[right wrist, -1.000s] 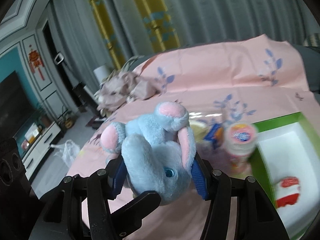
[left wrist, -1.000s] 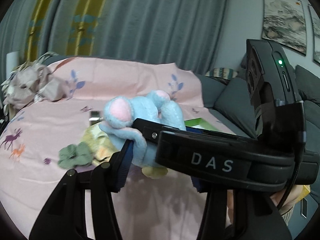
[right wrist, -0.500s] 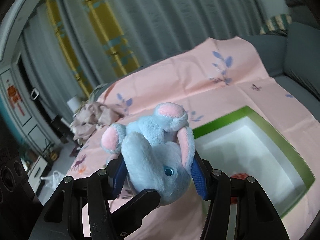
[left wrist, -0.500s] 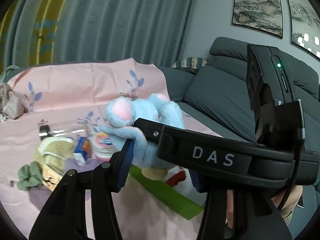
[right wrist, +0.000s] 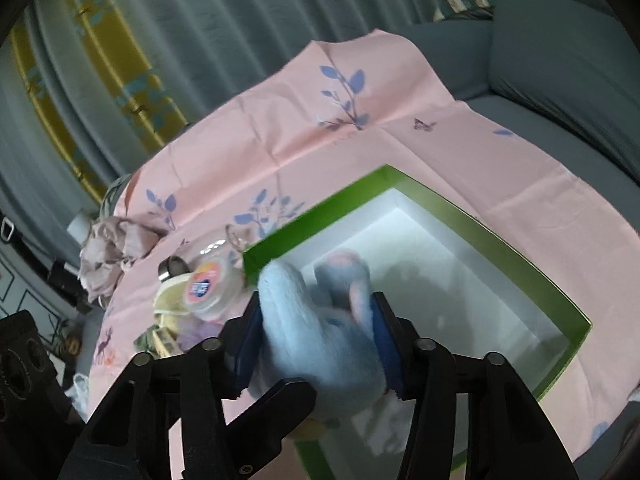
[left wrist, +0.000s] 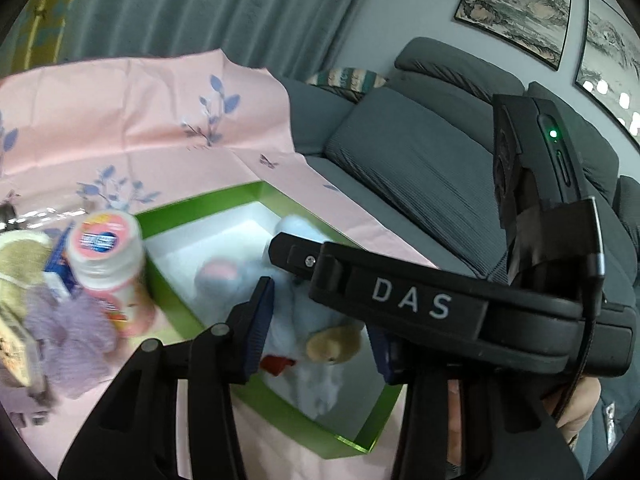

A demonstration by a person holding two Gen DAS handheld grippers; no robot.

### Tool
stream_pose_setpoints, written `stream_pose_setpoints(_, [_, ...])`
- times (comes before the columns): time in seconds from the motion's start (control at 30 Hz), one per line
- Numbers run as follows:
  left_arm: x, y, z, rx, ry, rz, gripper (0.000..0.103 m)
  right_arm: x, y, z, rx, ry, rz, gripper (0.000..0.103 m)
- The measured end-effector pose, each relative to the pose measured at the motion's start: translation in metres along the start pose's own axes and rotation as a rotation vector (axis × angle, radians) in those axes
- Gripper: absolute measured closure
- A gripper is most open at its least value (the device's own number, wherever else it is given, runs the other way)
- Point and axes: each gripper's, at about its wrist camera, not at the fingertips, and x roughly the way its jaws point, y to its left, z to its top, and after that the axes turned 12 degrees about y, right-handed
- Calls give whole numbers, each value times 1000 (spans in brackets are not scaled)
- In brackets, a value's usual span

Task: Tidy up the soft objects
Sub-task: 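Lower the elephant into the box and open the right gripper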

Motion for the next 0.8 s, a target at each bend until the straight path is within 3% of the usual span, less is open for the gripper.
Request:
stream_pose_setpoints(0.13, [15,-3,4,8,35,-39,61,3,-14,1,38,7,-20,52])
stream_pose_setpoints(0.5, [35,-7,13,17,64,-40,60,5,-39,6,148,-6,-11,53])
stream_pose_setpoints(0.63, [34,-6,12,-15,77,-30,59,2,-34,6,128,-29,-79,53])
stream_pose_setpoints(0.73, [31,0,11,-44,83,-28,50,3,-34,7,138,-22,-70,53])
stream_pose_setpoints(0.8, [29,7,10,-72,89,0,36,3,-34,8,143,-23,-103,53])
